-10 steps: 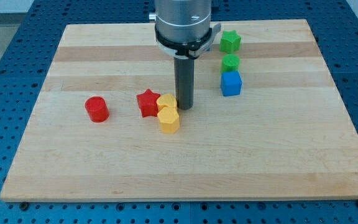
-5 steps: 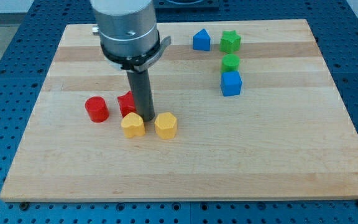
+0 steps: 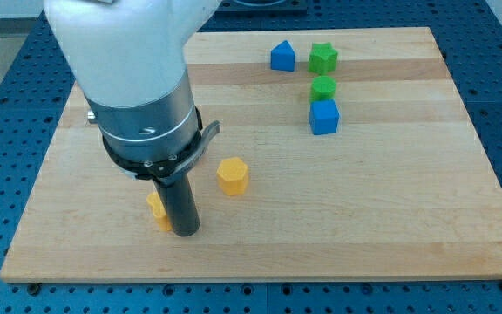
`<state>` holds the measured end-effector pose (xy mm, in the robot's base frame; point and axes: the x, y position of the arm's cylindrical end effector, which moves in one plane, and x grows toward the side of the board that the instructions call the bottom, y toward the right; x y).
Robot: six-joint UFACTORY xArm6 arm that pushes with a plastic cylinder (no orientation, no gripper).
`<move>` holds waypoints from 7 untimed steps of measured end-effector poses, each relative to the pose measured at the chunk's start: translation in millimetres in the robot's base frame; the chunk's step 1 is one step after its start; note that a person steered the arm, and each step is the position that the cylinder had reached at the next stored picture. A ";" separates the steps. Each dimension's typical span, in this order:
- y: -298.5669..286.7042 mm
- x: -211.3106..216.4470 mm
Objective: Push the yellow heart to the bottom left
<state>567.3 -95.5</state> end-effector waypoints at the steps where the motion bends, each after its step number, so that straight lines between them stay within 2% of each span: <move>1: -0.4 -5.6; 4: -1.7 -33.7; 7: -56.6 -17.0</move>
